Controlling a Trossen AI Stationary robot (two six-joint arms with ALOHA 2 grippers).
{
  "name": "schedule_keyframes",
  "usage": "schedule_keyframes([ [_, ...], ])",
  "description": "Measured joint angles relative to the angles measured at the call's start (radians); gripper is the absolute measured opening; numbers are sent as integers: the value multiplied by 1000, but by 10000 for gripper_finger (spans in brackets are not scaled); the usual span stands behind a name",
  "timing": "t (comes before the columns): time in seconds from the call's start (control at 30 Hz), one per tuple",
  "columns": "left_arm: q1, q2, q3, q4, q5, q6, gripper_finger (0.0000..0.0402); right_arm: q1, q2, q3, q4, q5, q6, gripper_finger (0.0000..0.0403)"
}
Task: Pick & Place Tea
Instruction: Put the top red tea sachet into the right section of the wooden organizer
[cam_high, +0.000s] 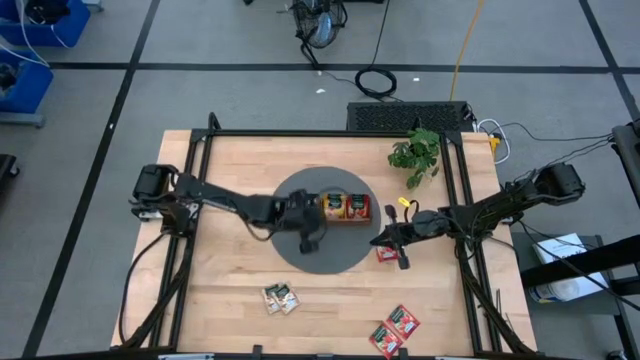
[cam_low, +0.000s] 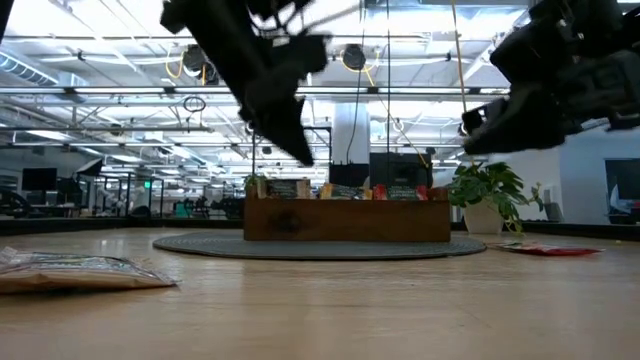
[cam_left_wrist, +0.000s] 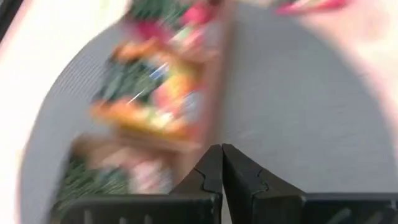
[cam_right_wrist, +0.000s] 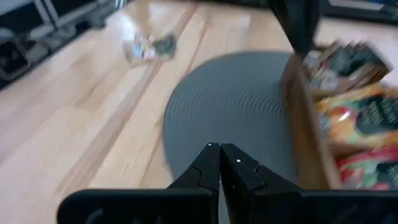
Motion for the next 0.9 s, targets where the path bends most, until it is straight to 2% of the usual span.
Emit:
schedule_keyframes([
  [0.13, -105, 15, 0, 104, 19, 55, 9, 20, -24, 0, -159, 193, 43, 4],
  [0.3, -231, 23, -15, 167, 26, 112, 11, 77, -91, 4, -196, 231, 77, 4],
  [0.37, -265, 28, -46, 175, 18, 149, 19, 102, -129, 18, -239, 283, 78, 4],
  [0.47, -289, 44, -97, 273, 15, 203, 24, 130, -193, 30, -333, 382, 118, 4],
  [0.6, -276, 44, -172, 419, 2, 213, 25, 160, -269, 33, -447, 348, 262, 4],
  [0.73, -242, 44, -232, 523, -4, 195, 26, 207, -271, 11, -521, 300, 429, 4],
  [0.83, -222, 44, -241, 553, -4, 158, 26, 237, -240, -17, -504, 313, 468, 4],
  [0.9, -212, 44, -242, 551, -3, 126, 26, 244, -220, -28, -504, 362, 474, 4],
])
